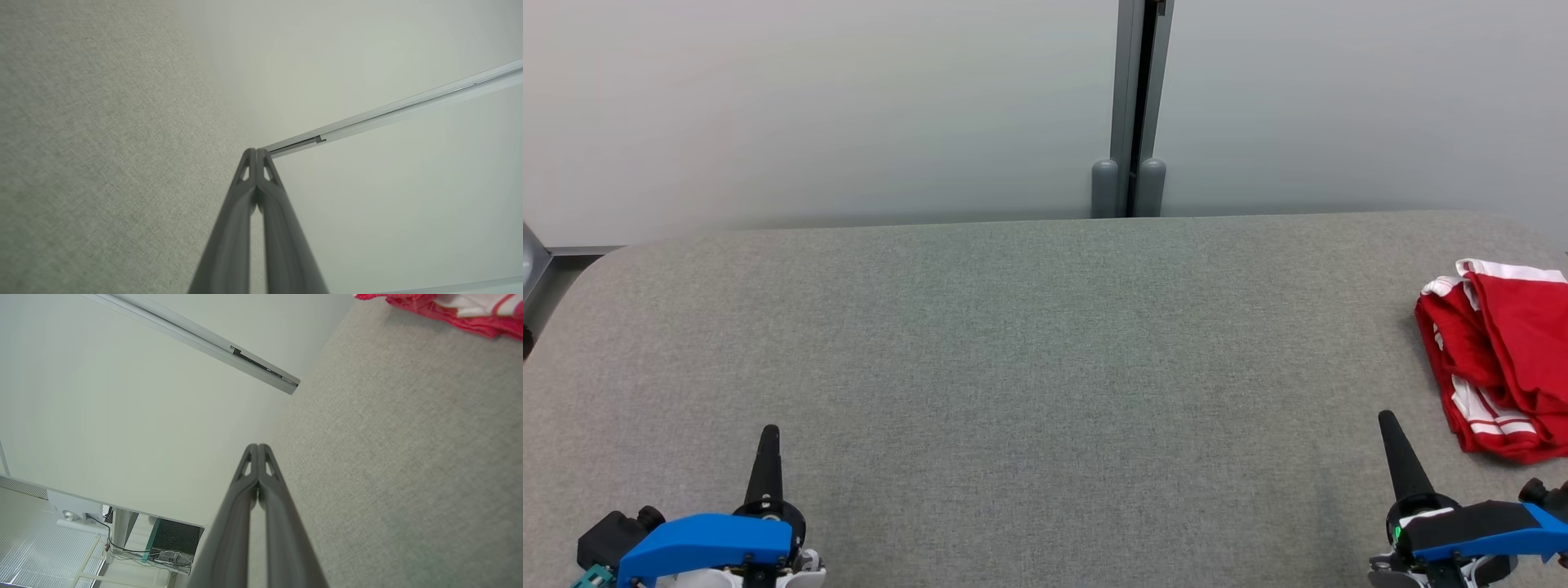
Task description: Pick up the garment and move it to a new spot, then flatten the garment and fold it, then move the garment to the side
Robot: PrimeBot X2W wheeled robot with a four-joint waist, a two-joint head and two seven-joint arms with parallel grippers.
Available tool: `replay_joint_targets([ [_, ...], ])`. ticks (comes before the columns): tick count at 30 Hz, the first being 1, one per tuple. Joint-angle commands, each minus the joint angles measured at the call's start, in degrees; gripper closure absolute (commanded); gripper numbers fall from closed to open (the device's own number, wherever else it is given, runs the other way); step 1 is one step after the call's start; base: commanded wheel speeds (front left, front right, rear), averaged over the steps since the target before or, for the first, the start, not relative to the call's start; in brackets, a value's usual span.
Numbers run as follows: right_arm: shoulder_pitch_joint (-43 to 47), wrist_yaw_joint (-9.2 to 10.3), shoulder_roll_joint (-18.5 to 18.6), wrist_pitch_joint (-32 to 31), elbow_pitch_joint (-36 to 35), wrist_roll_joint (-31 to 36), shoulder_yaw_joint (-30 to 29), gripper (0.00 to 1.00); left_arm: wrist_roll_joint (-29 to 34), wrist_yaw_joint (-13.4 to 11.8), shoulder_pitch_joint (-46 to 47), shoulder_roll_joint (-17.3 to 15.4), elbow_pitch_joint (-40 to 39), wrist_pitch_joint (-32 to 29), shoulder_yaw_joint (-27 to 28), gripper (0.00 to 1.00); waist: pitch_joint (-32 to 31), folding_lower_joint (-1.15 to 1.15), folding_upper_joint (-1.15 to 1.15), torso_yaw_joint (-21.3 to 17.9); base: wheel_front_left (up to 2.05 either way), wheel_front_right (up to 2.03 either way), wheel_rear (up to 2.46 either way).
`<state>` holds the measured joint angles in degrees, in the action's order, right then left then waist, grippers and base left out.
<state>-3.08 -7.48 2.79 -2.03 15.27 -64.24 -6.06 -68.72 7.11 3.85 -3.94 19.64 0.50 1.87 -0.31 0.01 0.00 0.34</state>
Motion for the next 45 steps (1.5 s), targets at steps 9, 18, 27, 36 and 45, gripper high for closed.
replay_joint_targets([
  [9,-1.82,-0.02,0.2,-1.06,-0.9,-6.34,-0.26,1.0,-5.2,0.41,1.68,0.08,-1.77,-1.63,1.33,1.0,0.08,0.0,0.0,-0.05,0.0,0.0,0.0],
  [18,-2.06,-0.02,0.19,-1.9,-0.98,-11.11,-0.34,1.0,-9.23,0.46,1.9,0.27,-2.68,-2.89,2.19,1.0,0.15,0.0,0.0,-0.11,0.0,0.0,0.0],
  [27,-2.53,-0.02,0.18,-2.53,-1.08,-15.54,-0.39,1.0,-12.99,0.5,2.14,0.5,-3.45,-3.98,2.76,1.0,0.23,-0.01,0.0,-0.16,0.0,0.0,0.0],
  [36,-2.74,-0.02,0.18,-3.16,-1.15,-19.21,-0.44,1.0,-16.06,0.55,2.36,0.67,-4.15,-4.97,3.43,1.0,0.3,-0.01,0.0,-0.2,0.0,0.0,0.0],
  [45,-2.98,-0.02,0.17,-3.82,-1.23,-23.07,-0.49,1.0,-19.32,0.55,2.53,0.89,-4.85,-5.92,4.1,1.0,0.37,-0.01,0.0,-0.26,0.0,0.0,0.0],
])
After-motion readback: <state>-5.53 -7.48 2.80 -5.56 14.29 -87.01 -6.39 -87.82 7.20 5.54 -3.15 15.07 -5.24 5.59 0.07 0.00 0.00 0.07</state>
